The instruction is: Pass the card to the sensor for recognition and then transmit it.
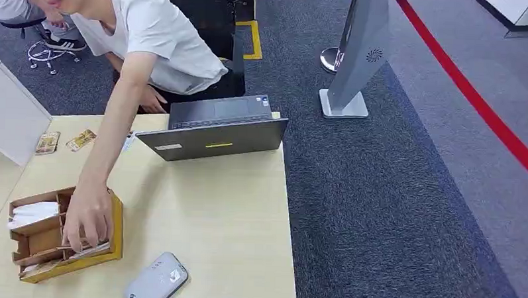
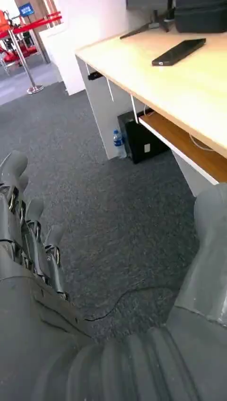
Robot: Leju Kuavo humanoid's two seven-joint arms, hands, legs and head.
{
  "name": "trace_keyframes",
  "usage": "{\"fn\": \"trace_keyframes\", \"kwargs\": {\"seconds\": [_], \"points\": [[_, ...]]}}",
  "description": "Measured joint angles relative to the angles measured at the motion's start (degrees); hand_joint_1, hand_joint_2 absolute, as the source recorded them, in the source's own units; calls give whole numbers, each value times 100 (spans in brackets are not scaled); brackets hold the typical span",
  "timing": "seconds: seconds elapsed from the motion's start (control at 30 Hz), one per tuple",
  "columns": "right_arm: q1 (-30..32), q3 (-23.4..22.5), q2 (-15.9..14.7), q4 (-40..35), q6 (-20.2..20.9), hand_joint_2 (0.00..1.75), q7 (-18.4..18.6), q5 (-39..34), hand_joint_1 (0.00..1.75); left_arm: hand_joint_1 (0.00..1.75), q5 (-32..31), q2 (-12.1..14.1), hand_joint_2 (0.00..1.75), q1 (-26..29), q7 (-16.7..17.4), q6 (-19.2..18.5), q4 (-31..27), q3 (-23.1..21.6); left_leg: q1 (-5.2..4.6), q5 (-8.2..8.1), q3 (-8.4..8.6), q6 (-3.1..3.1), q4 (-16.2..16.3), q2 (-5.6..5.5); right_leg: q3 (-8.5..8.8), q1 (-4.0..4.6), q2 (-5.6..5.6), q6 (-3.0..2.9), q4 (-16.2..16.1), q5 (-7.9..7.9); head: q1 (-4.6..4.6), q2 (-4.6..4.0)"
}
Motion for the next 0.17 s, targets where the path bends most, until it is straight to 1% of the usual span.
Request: {"fn": "trace_keyframes", "kwargs": {"seconds": [0.07,0.1,0.13,0.17], "points": [[-3,0,0,0,2,175,-4,15,0,0,540,53,0,-35,455,-215,316,147,-1,-1,0,1,0,0,1,-1,0,0,0,0,-9,0],[-3,0,0,0,4,175,-4,26,0,0,864,55,175,-44,713,-300,524,268,-4,-1,1,1,0,0,1,-3,0,0,0,0,-7,0],[-3,4,0,0,6,175,-4,46,0,0,1139,29,175,-44,988,-339,741,404,-4,-1,2,1,0,1,1,-3,1,0,0,0,-15,0],[-3,9,0,0,6,0,-2,64,0,0,1319,-22,175,-42,1192,-318,929,524,-4,-1,2,2,0,2,1,-3,1,1,-1,0,-13,0]]}}
